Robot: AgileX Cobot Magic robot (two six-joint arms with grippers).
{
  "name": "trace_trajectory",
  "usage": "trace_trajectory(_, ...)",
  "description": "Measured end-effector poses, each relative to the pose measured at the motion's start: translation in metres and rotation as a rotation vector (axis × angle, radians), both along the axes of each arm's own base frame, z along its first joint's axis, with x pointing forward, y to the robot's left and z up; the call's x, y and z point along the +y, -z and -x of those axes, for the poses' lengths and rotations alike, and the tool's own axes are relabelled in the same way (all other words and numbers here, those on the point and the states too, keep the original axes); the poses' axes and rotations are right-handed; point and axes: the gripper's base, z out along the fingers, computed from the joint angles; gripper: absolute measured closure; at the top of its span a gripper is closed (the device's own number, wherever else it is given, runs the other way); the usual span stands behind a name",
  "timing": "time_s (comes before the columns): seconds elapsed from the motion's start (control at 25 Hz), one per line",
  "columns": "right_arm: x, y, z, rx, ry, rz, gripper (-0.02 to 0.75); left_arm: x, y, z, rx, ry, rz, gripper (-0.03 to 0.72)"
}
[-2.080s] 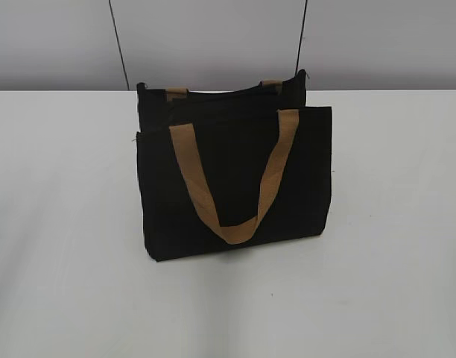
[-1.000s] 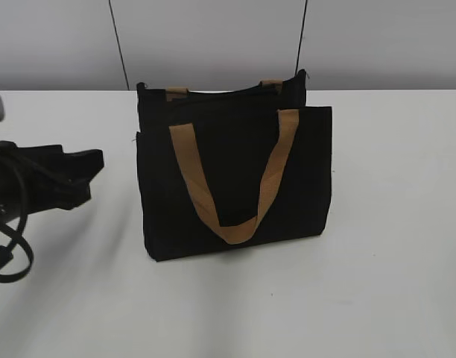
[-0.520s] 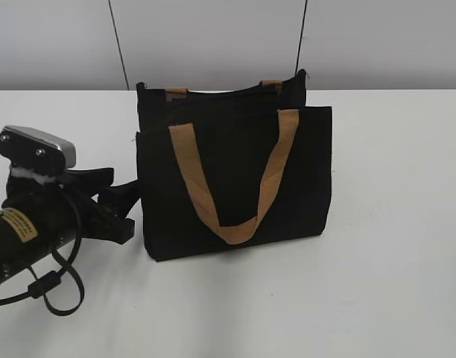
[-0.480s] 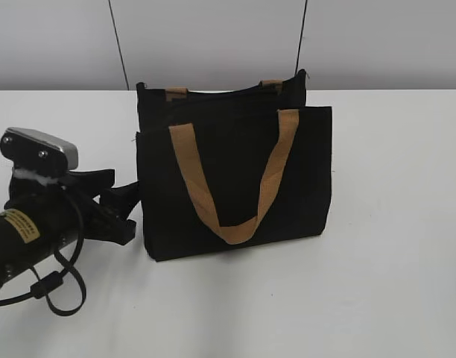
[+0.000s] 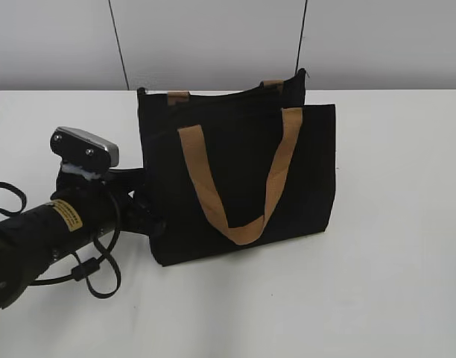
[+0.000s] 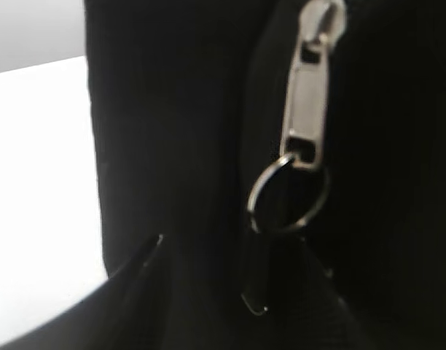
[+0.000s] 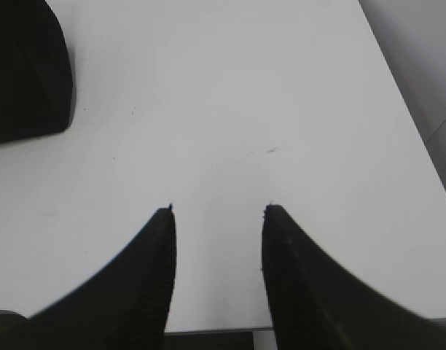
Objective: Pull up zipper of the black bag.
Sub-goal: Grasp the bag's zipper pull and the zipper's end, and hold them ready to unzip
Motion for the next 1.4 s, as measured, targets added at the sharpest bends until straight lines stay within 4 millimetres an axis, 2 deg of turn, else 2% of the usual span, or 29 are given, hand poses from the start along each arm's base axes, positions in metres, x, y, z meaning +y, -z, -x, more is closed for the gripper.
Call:
trace_trajectory(0.12,0.0,0.0,0.0,0.0,0.0,0.0,0.424,-0.002,0.004,-0.003,0.005,0.0,-0.002,0.339)
trace_trajectory(0.2,0.0,0.0,0.0,0.0,0.0,0.0,0.423,-0.002,0.004,-0.004,0.001,0.0,0.0,0.433)
trace_trajectory(0.32,0.0,0.0,0.0,0.0,0.0,0.0,0.423,-0.002,0.003,-0.005,-0.002,-0.006,0.003,0.622)
trace_trajectory(0.4,0.0,0.0,0.0,0.0,0.001,0.001,0.423,-0.002,0.003,-0.006,-0.002,-0.018,0.007,0.673)
trace_trajectory(0.56,0.0,0.0,0.0,0.0,0.001,0.002,0.423,0.003,-0.011,-0.004,-0.023,-0.056,0.031,0.686)
trace_trajectory(0.76,0.0,0.0,0.0,0.0,0.001,0.002,0.423,0.016,-0.048,0.008,-0.057,-0.121,0.084,0.686)
trace_trajectory(1.04,0.0,0.0,0.0,0.0,0.001,0.002,0.424,0.021,-0.089,0.017,-0.134,-0.116,0.146,0.686)
trace_trajectory(1.2,0.0,0.0,0.0,0.0,0.001,0.002,0.425,0.023,-0.1,0.021,-0.151,-0.114,0.161,0.687)
trace_trajectory(1.4,0.0,0.0,0.0,0.0,-0.005,0.001,0.425,0.024,-0.103,0.022,-0.154,-0.113,0.164,0.687)
